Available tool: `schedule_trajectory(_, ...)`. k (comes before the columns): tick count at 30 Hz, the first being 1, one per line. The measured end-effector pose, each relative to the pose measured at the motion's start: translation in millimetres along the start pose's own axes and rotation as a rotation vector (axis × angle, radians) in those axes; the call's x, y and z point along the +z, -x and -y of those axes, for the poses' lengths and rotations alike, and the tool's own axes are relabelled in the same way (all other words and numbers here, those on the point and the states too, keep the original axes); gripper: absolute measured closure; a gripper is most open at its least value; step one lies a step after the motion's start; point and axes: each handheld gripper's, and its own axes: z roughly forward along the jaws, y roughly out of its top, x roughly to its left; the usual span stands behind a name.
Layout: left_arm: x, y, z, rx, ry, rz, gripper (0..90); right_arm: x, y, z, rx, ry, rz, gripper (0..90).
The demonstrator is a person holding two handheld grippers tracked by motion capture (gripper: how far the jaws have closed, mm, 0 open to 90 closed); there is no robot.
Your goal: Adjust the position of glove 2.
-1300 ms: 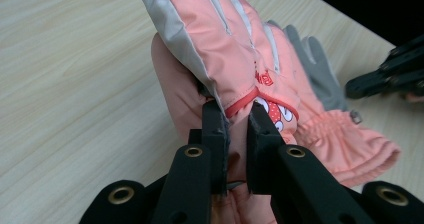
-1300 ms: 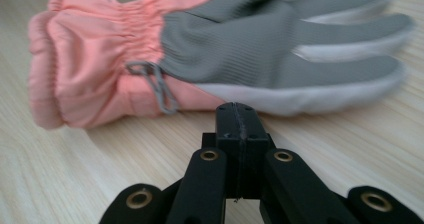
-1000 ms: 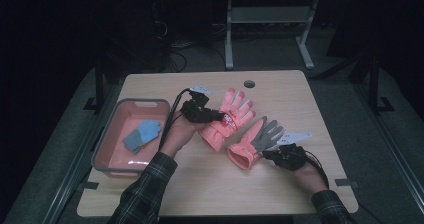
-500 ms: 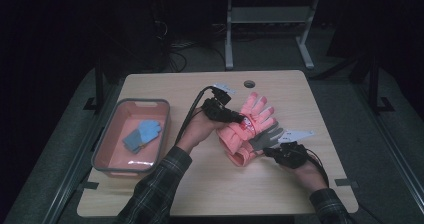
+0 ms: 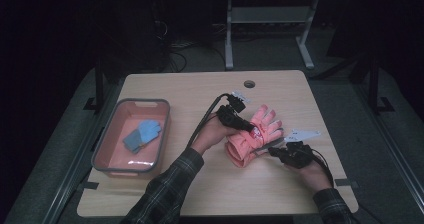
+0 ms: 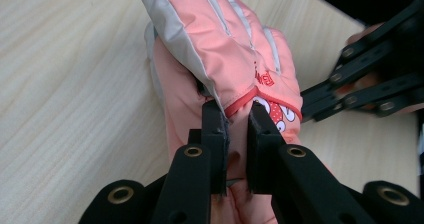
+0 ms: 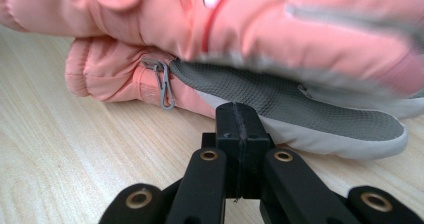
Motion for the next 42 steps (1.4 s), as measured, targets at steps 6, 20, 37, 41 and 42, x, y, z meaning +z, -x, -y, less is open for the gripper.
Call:
schedule_trajectory(6, 8.3, -3.3, 2.1, 0.002, -0.01, 0.018, 80.8, -13.0, -1.3, -7.9, -0.009, 0.016, -0.013, 90.0)
schedule_trajectory(20, 9.0, -2.6, 2.5, 0.037, 0.004, -0.003, 64.9, -5.0, 12.5, -60.1, -0.015, 0.118, 0.032, 90.0)
schedule_trajectory(37, 33.2, -13.3, 21.3, -0.015, -0.043, -0.002, 26.7, 25.1, 14.3, -49.3, -0.009, -0.006, 0.037, 90.0)
schedule_trajectory(41, 43.2, -20.0, 25.0, -0.065, -0.059, 0.065, 17.7, 25.6, 14.5, -45.3, -0.008, -0.012, 0.031, 90.0)
schedule_trajectory(42, 45.4, -19.9, 25.4, -0.069, -0.058, 0.074, 17.7, 25.6, 13.7, -44.7, -0.011, -0.014, 0.033, 90.0)
